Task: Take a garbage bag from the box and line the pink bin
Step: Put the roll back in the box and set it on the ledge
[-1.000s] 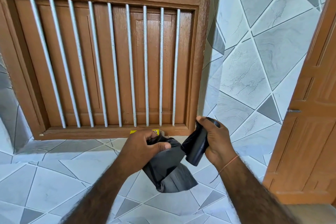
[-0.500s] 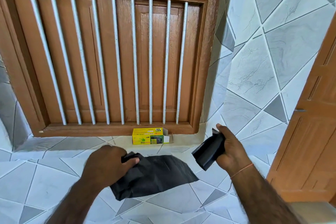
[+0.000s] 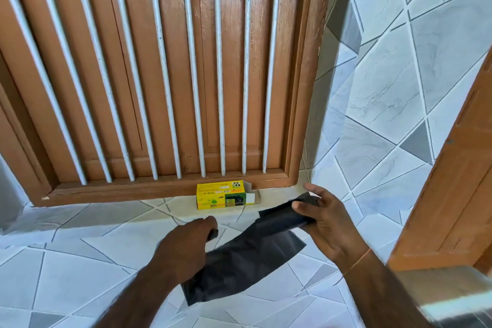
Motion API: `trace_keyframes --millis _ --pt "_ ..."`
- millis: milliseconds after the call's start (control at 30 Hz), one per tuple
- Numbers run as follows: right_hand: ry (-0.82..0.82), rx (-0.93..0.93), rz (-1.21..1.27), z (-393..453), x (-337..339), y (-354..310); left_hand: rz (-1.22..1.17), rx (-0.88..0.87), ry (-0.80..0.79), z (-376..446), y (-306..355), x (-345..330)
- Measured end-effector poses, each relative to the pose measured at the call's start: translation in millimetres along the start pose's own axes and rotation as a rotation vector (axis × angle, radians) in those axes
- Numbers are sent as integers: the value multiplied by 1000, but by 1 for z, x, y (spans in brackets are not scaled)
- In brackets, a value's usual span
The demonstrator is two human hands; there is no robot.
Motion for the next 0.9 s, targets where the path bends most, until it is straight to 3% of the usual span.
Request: trace_keyframes --millis 167,400,533,733,900 --pt "47 -6 -274 26 15 0 181 25 102 54 6 16" --pt "14 -20 -338 85 36 7 326 179 -50 145 12 26" --pt "4 70 -429 107 33 0 382 188 -15 156 14 29" --pt "161 331 -575 108 10 -10 159 166 135 132 6 19" --pt "148 542 -641 86 -22 4 -53 145 251 101 9 20"
Point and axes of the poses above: each hand's wrist, its own z-axis towards the middle knuckle, its own x-axis out of the back of the hand, y = z × x, the point moved 3 cm from there along z, towards the middle knuckle, and after that the axes turned 15 degrees about -y, right-handed, at the moved point
